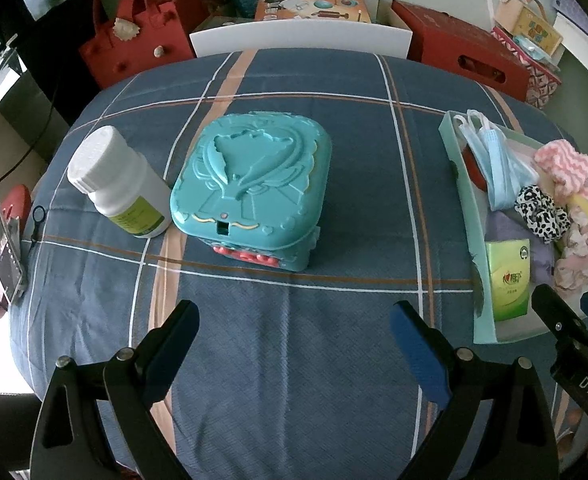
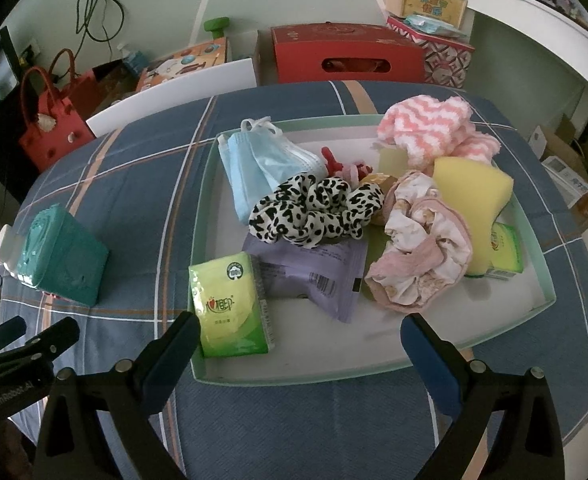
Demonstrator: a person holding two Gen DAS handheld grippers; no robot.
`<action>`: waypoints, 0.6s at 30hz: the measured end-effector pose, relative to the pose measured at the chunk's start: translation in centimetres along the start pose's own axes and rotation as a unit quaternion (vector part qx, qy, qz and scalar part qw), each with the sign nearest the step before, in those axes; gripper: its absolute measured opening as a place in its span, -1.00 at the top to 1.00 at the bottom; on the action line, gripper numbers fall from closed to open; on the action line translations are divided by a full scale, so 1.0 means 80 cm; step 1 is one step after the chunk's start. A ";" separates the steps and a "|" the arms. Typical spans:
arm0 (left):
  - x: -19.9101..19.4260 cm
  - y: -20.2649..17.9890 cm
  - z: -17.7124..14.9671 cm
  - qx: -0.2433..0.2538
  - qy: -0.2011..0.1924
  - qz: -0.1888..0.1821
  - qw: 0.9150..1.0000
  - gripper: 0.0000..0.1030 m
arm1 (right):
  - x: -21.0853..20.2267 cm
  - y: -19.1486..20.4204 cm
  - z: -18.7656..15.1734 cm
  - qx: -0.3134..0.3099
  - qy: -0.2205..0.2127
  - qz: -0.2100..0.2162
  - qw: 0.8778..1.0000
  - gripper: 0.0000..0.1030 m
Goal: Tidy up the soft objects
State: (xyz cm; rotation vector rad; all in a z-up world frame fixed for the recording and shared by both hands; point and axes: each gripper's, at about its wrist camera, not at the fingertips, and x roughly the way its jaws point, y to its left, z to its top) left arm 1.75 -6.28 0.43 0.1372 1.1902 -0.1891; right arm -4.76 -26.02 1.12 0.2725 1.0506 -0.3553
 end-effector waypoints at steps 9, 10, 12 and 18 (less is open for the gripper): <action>0.000 0.000 -0.001 -0.002 0.001 -0.002 1.000 -0.87 | -0.001 0.001 0.000 -0.001 -0.002 0.001 1.000 -0.97; 0.000 0.000 -0.001 -0.002 0.001 -0.003 1.000 -0.87 | -0.001 0.001 0.000 -0.001 -0.002 0.001 1.000 -0.97; 0.000 0.000 -0.001 -0.002 0.001 -0.002 1.000 -0.87 | -0.001 0.001 0.000 -0.001 -0.002 0.001 1.000 -0.98; 0.000 0.000 -0.001 -0.002 0.001 -0.002 1.000 -0.87 | -0.001 0.001 0.000 -0.002 -0.001 0.001 1.000 -0.98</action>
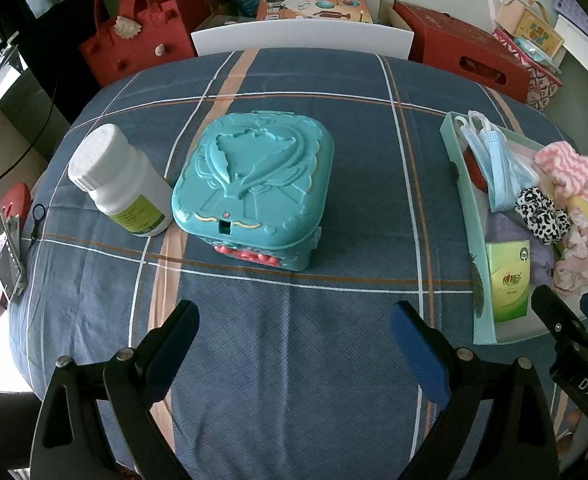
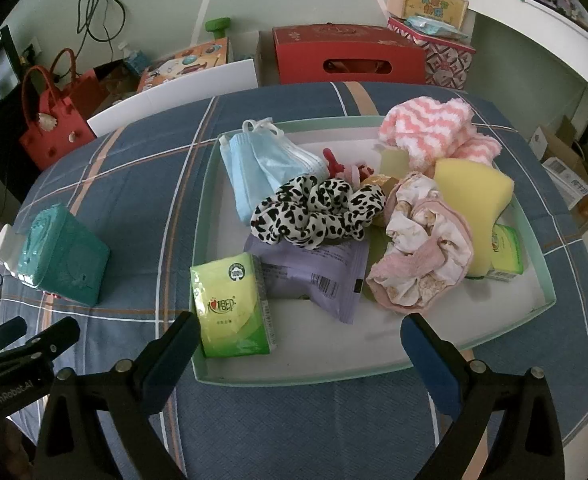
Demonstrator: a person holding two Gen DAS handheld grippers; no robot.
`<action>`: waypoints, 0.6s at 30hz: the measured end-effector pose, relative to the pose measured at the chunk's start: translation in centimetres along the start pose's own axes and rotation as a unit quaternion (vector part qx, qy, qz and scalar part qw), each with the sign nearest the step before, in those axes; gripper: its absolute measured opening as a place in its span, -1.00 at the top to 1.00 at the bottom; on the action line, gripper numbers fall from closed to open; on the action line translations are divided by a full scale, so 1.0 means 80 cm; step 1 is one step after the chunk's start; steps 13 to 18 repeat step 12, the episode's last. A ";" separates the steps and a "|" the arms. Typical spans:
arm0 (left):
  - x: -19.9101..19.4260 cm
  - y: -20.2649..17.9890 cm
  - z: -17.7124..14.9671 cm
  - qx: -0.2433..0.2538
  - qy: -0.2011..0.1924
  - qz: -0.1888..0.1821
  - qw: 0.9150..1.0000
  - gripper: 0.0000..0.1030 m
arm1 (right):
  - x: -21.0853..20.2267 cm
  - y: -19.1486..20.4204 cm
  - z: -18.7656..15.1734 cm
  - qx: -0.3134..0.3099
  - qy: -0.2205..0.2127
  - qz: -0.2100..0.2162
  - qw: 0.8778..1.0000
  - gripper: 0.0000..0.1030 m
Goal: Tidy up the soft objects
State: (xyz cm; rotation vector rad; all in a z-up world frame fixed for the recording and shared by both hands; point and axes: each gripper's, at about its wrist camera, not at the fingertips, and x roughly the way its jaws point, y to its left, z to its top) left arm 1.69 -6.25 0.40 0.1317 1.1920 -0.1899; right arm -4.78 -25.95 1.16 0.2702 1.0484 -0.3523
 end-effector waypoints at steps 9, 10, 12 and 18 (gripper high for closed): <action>-0.006 0.001 -0.001 -0.005 -0.011 -0.001 1.000 -0.87 | 0.001 0.001 0.000 -0.001 0.001 0.000 1.000 -0.97; -0.007 0.001 0.000 -0.005 -0.013 -0.003 1.000 -0.87 | 0.001 0.001 0.000 -0.001 0.001 0.000 1.000 -0.97; -0.008 0.002 -0.001 -0.008 -0.012 -0.008 1.000 -0.87 | 0.002 0.001 0.000 -0.001 0.001 -0.001 1.000 -0.98; -0.008 0.002 -0.001 -0.008 -0.012 -0.008 1.000 -0.87 | 0.002 0.001 0.000 -0.001 0.001 -0.001 1.000 -0.98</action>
